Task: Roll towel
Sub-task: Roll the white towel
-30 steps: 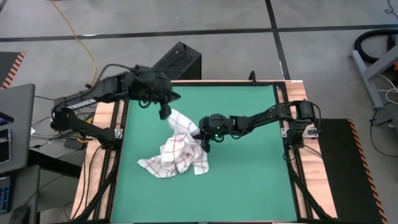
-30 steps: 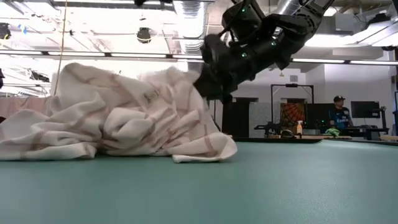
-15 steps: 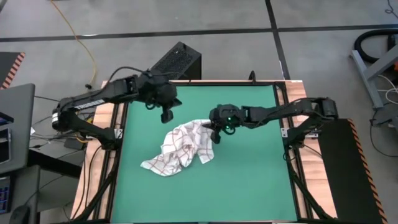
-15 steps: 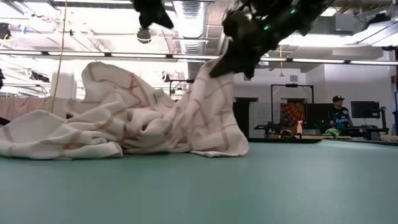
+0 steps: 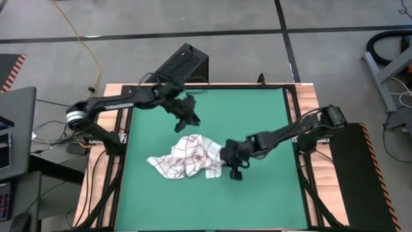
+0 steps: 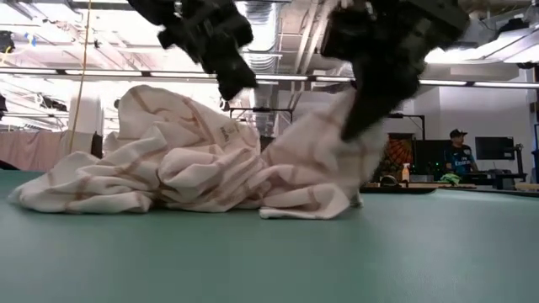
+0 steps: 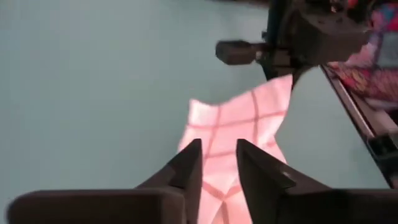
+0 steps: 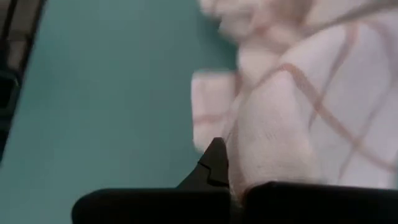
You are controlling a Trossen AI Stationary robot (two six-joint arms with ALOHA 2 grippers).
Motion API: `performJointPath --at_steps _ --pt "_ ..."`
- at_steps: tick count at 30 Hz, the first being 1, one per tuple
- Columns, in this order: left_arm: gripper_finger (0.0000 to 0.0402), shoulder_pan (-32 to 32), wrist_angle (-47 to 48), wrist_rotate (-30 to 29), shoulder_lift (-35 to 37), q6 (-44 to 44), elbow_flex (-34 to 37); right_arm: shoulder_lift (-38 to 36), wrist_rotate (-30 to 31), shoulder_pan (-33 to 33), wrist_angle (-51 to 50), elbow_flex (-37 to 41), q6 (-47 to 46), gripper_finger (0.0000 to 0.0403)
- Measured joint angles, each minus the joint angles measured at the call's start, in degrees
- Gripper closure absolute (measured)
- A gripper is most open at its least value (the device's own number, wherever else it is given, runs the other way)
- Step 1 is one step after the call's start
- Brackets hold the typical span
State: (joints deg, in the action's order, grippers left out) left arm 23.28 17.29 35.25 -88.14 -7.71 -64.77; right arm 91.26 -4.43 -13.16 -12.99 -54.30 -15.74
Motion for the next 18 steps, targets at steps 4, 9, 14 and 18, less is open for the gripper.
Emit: performJointPath --at_steps 4,9,14,18 --pt "0.0272 -0.6 -2.8 -0.3 -7.4 0.0 0.0 1.9 0.0 -2.2 -0.2 -0.5 -4.6 0.0402" --pt "0.0267 -0.7 -4.4 0.2 -15.3 -0.8 -0.4 1.8 2.9 -4.6 -0.6 -0.6 -9.6 0.0402" --pt "0.0271 -1.8 -3.4 2.2 -21.7 -1.5 -2.3 1.8 3.7 -6.2 -1.0 -0.6 -12.8 0.0402" --pt "0.0271 -2.9 -3.3 3.1 -23.7 -1.6 -5.3 1.8 4.8 -6.8 -1.5 -0.6 -14.4 0.0402"
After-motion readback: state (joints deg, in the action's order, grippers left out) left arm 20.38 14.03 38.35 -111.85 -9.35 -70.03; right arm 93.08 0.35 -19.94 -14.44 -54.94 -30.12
